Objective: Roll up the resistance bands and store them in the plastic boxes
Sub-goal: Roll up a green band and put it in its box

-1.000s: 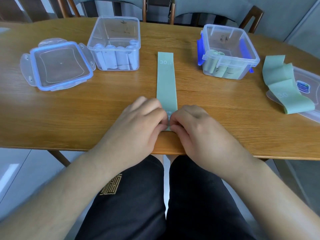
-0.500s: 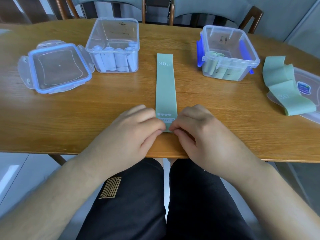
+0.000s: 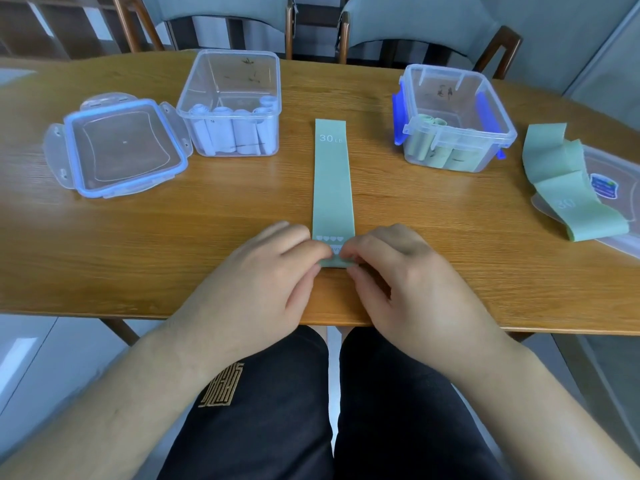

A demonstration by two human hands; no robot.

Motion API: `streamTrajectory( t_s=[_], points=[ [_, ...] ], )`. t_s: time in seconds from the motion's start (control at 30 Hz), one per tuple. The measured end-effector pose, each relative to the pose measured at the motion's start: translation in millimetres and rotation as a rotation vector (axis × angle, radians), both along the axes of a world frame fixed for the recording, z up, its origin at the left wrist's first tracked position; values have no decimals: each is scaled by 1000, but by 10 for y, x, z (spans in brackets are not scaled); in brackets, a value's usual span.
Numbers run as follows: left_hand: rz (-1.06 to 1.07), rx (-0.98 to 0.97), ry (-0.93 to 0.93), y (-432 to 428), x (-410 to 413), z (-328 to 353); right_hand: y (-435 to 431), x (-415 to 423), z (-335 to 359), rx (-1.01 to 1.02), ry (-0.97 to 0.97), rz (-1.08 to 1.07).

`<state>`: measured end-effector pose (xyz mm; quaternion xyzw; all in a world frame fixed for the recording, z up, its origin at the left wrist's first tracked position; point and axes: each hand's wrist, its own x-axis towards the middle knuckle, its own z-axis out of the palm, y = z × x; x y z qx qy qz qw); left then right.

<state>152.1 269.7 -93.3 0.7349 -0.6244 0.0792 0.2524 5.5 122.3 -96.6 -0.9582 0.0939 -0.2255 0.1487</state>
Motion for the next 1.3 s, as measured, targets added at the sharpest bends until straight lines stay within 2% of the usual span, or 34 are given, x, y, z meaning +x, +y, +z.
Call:
streamTrajectory(
  t_s=[0.33, 0.8, 1.17, 1.3],
  points=[
    [10, 42, 3, -64, 45, -55, -5, 109, -21, -39, -3, -87],
    [23, -34, 23, -107, 87, -97, 10, 198, 12, -118, -37, -135],
    [35, -35, 24, -178, 148, -80, -66, 214, 22, -70, -31, -69],
    [84, -54, 56, -198, 154, -106, -100, 248, -9, -48, -79, -130]
  ],
)
